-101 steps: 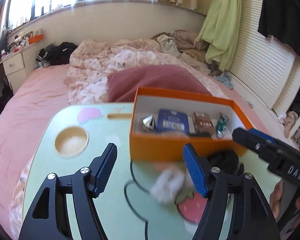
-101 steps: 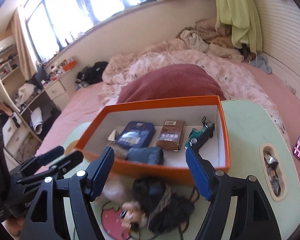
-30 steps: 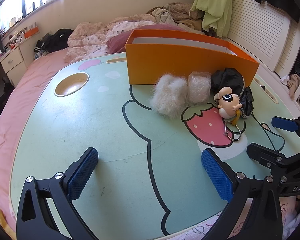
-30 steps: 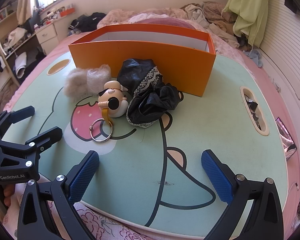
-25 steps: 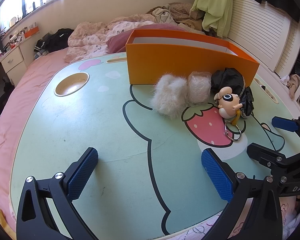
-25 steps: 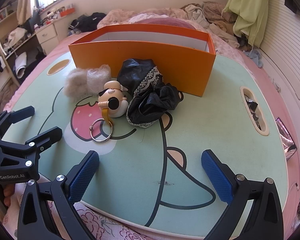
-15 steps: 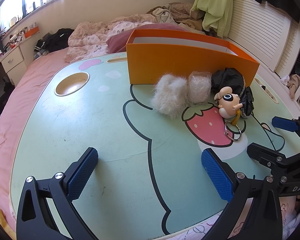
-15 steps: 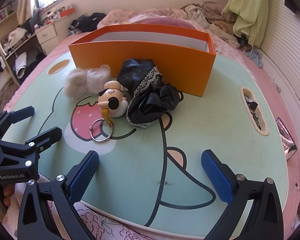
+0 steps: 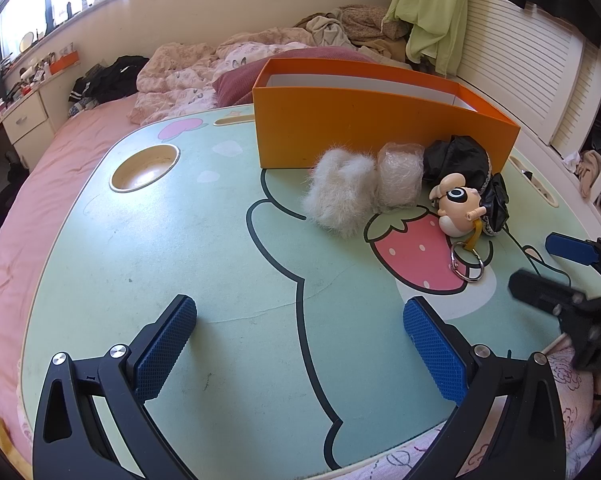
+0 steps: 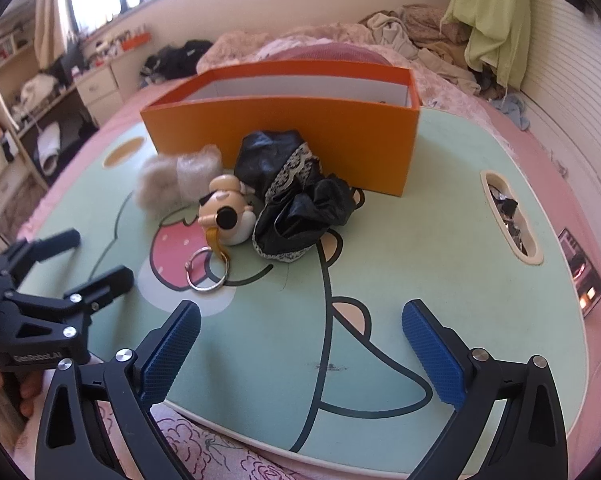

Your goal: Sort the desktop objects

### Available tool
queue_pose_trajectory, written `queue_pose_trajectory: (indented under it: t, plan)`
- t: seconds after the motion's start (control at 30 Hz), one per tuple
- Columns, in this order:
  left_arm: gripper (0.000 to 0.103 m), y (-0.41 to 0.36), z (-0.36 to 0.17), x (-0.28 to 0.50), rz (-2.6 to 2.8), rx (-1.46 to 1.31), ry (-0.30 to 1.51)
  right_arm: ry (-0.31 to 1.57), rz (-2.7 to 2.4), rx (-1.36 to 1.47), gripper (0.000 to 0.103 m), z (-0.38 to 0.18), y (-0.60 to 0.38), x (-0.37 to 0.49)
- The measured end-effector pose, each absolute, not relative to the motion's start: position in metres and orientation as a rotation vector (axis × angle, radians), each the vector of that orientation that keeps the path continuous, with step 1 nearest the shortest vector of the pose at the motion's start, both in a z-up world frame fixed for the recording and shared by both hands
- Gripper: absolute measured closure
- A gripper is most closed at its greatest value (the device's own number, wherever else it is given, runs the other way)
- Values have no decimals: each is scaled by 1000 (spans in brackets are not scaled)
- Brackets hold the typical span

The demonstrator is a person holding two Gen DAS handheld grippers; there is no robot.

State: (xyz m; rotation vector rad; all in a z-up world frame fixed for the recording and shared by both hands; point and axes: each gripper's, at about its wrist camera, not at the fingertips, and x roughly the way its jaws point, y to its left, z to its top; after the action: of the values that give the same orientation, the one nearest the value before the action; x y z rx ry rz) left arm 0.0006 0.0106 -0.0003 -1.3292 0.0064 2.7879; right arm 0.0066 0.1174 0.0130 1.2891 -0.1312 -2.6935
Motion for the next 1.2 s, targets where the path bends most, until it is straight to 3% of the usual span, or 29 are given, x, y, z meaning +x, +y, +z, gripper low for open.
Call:
queue_pose_trajectory:
  t: [0.1, 0.17, 0.23, 0.43, 0.53, 0.6, 0.67, 0.9, 1.2]
  plan:
    - [0, 10, -1, 0, 2790, -1328, 5, -215, -2716, 1274, 21, 17, 124, 6]
    - [0, 8, -2, -1, 2790, -1328, 1, -229, -2698, 1271, 40, 20, 121, 3]
    - [0, 7, -3, -1, 2790, -1328, -3, -219, -2672, 1245, 50, 26, 112, -2]
    - [0, 8, -3, -1, 2790, -1328, -4, -151, -2653, 1088, 51, 50, 81, -23]
    - [0, 8, -3, -1, 2790, -1329, -4, -102, -2632, 1158, 54, 44, 70, -46]
    - [0, 8, -3, -1, 2790, -1328, -4, -87, -2602, 1215, 64, 33, 66, -57]
    - [0, 8, -2, -1, 2790, -1328, -3, -65, -2568, 1265, 67, 24, 63, -63]
    - [0, 8, -2, -1, 2790, -1327, -5, 67, -2541, 1284, 68, 11, 54, -53]
    - [0, 8, -2, 0, 2791, -1328, -4, -373, -2544, 834, 68, 42, 116, -4]
